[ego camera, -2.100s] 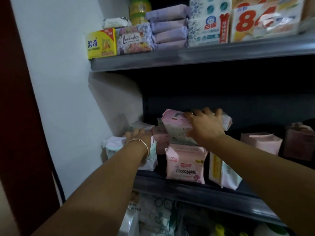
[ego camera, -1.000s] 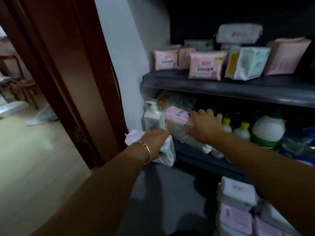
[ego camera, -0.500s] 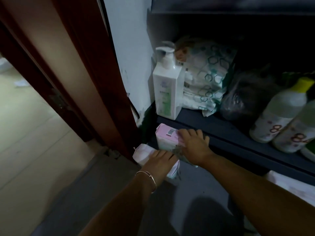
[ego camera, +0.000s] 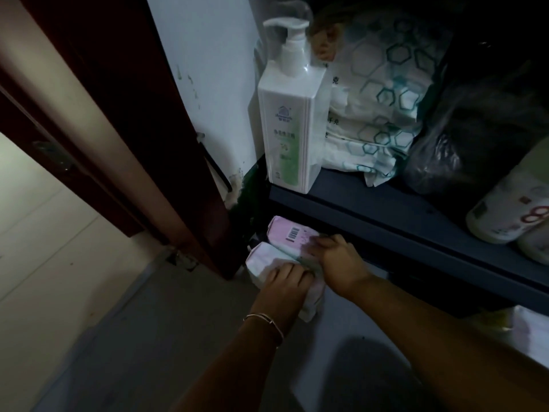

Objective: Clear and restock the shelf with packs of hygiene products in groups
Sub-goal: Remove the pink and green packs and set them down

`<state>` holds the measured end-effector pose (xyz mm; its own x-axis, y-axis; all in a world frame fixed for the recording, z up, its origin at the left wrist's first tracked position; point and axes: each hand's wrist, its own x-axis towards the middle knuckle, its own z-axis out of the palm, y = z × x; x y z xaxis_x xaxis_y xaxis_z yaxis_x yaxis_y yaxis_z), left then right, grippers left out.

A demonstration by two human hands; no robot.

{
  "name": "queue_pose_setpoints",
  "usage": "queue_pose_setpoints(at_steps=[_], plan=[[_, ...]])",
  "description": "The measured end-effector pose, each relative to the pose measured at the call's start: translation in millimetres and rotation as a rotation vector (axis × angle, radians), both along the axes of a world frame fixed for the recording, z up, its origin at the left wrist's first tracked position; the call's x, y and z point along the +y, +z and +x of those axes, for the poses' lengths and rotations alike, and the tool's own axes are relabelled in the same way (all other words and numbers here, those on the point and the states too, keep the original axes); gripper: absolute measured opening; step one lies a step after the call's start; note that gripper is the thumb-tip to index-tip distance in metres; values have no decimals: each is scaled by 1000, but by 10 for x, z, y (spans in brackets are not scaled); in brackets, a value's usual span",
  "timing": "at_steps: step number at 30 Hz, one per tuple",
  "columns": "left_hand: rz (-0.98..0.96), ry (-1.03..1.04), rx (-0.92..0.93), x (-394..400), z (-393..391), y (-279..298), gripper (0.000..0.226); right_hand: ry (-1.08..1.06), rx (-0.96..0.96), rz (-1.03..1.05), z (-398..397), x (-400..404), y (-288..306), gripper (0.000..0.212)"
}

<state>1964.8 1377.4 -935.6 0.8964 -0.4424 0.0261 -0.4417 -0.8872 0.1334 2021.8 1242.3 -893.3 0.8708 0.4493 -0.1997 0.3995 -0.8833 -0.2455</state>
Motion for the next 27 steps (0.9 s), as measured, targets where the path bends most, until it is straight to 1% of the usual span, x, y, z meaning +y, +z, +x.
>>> queue_pose_setpoints(at_steps=[3,5,7,9,10,11,13,14,15,16,18,20,22,23,25,27], plan=[[9,1,10,-6,-1,29,28,27,19,30,-13,-68,35,47],[27,-4,23,14,-8,58,28,1,44,85,-30,-89,110,45],[29,21,41,-33,-18,268,25,-23,57,100,-50,-117,254,42],[65,19,69,-50,15,544,40,-20,78,86,-87,-170,463,35],[111,37,68,-70,18,729,42,-16,82,81,-114,-199,594,33],[161,45,6,-81,13,894,39,-6,61,82,-143,-239,753,31],[153,45,-65,-131,30,1296,35,-10,-23,97,-200,-347,1136,28],[137,52,-79,-164,19,1477,32,-20,-74,111,-235,-416,1355,25],[113,45,-41,-204,27,1685,30,-33,-122,122,-269,-486,1594,22],[114,30,-61,-270,38,1934,31,-43,-170,139,-303,-562,1842,23],[103,17,-90,-391,47,2409,33,-74,-237,173,-386,-723,2346,36],[57,16,-185,-532,19,2928,32,-119,-315,191,-514,-891,2835,43],[12,-2,-255,-673,-17,3410,31,-146,-411,202,-645,-1058,3295,41],[-2,1,-277,-719,-34,3592,31,-156,-440,200,-684,-1113,3467,39],[-34,-17,-378,-813,-37,3966,31,-182,-503,198,-757,-1237,3840,36],[-62,-22,-429,-873,19,4251,30,-196,-543,192,-758,-1300,4124,36]])
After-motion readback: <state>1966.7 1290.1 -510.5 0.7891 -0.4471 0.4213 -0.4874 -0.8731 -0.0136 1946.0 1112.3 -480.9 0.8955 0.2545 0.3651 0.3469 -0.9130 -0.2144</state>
